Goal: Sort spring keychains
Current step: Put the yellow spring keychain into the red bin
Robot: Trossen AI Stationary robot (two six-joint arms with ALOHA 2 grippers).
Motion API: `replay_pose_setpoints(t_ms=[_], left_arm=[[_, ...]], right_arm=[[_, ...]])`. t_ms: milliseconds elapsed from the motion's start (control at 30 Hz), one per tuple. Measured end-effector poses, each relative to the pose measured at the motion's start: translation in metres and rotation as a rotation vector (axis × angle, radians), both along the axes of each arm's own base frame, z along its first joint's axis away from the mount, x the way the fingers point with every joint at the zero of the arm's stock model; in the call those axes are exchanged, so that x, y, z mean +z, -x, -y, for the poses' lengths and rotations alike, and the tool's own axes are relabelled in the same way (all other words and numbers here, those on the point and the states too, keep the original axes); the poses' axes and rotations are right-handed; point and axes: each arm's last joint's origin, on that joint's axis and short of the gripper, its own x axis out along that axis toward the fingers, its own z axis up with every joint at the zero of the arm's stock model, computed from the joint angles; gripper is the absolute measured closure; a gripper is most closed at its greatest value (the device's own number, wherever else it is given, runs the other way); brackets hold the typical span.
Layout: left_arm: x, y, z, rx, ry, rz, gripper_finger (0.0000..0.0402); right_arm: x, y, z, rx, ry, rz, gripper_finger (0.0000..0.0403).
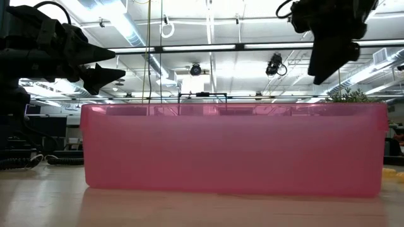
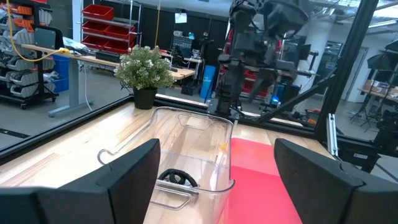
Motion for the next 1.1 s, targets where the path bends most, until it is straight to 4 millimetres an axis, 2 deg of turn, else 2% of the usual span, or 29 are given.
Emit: replay_pose_setpoints(t_ms=[300, 633, 800, 1100], left_arm=[[0.000, 0.000, 0.000, 0.000, 0.000, -0.001, 0.0081], [0.000, 0.000, 0.000, 0.000, 0.000, -0.001, 0.0081], [0.000, 0.000, 0.000, 0.000, 0.000, -0.001, 0.0081], [0.000, 0.000, 0.000, 0.000, 0.000, 0.000, 0.0081]], right_arm=[[-0.017, 0.001, -0.014, -0.122, -0.015, -0.092, 0.0198], [-0.049, -0.012, -0.028, -0.139, -0.018, -0.217, 0.0198], [-0.063, -0.017, -0.030, -0.137, -0.005, -0.276, 0.0198], [-0.072, -0.016, -0.029, -0.168, 0.005, -0.287, 0.0198]])
